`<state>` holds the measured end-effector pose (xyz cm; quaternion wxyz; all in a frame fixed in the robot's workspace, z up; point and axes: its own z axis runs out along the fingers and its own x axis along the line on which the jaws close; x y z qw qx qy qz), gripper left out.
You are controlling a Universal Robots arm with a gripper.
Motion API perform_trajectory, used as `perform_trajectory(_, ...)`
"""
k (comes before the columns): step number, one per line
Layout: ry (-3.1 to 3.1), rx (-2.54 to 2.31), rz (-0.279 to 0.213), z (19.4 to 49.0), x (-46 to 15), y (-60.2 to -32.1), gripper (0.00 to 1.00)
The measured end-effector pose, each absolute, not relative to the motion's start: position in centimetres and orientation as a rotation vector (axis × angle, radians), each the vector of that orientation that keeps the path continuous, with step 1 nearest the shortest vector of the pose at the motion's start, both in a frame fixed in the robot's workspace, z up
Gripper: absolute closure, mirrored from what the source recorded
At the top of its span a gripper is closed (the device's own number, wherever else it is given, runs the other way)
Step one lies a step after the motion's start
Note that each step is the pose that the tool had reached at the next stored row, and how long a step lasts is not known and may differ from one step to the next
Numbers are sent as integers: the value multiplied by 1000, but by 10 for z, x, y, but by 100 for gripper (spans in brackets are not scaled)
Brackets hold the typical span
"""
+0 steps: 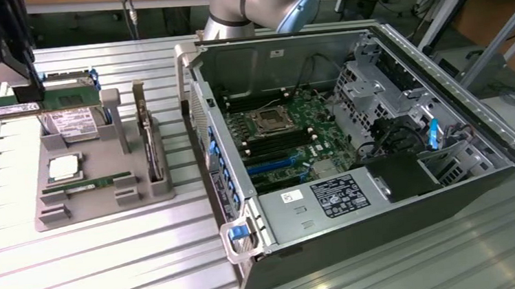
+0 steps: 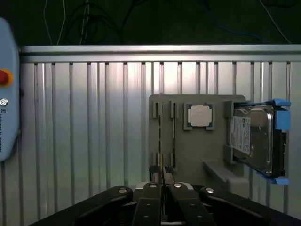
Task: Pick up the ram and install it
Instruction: 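Pick up the ram and move it above insertion slot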
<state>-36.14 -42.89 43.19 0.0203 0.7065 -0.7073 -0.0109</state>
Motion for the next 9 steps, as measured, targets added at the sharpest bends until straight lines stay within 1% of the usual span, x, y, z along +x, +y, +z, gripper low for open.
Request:
perform_trajectory(3,-2194,2191,-34,438,-361,-429,88)
perform_trajectory(9,-2194,2191,-34,459,-361,-429,88)
